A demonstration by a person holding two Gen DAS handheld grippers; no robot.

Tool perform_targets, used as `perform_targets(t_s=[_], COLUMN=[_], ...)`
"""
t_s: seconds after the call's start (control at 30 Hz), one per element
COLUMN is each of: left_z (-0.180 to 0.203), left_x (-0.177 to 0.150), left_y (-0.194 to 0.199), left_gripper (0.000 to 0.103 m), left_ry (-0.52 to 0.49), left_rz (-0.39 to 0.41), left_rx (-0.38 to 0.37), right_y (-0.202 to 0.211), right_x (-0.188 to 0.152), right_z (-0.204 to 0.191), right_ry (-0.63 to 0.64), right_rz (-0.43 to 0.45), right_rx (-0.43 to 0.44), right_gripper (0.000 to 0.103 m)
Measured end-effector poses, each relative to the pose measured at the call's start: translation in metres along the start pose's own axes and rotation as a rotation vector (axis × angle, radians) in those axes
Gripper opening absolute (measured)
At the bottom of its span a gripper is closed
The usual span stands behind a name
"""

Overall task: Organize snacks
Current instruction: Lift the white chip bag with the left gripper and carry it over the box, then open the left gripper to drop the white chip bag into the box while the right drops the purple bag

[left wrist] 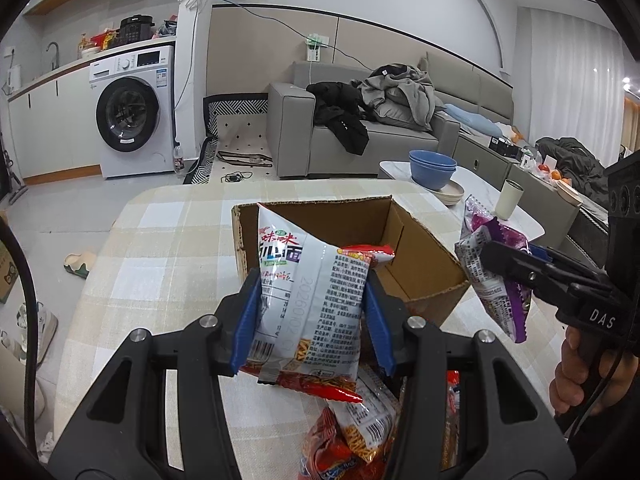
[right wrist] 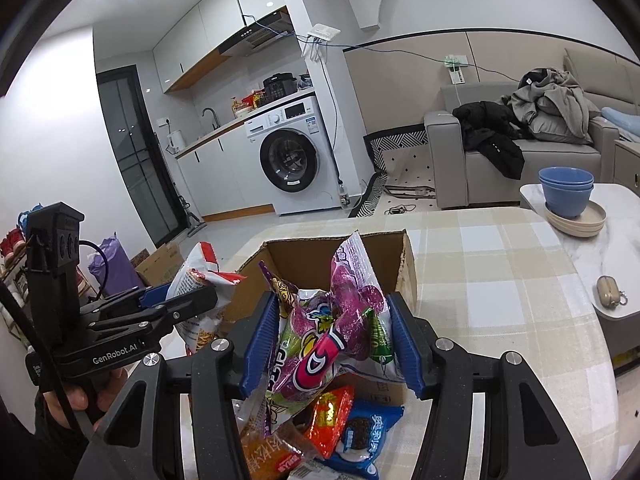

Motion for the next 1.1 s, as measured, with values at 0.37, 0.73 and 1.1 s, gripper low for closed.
perform_targets(t_s=[0.37,0.73,1.1], left_z=[-0.009,-0.006,-0.001], left_x=[0.024,0.027,0.018], left_y=[-0.027,-0.061,-0.060], left_gripper=[0.046,0.046,0.083], left_ry=[0.003,0.000,-0.042], left_rz=[0.011,-0.022,-0.036], left_rx=[-0.019,-0.025,-0.019], right_y=[-0.025,-0.052,-0.030], right_x=[0.010,0.011,0.012], right_z=[-0.008,-0.007,-0.007], right_ry=[0.006,-0.004,0.011], right_rz=[-0.016,-0.050,-0.026], right_rx=[0.020,-0.001,0.002], right_gripper=[0.057,0.059,0.093])
Point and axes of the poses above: each gripper's, at about its wrist camera, not at the fingertips, and y roughly against the way its jaws point, z to its right, x to its top, the point moved 10 cm from there along -y, roughly the way its jaws point, and after that the axes turned 10 degrees about -y, right-handed, at the moved point
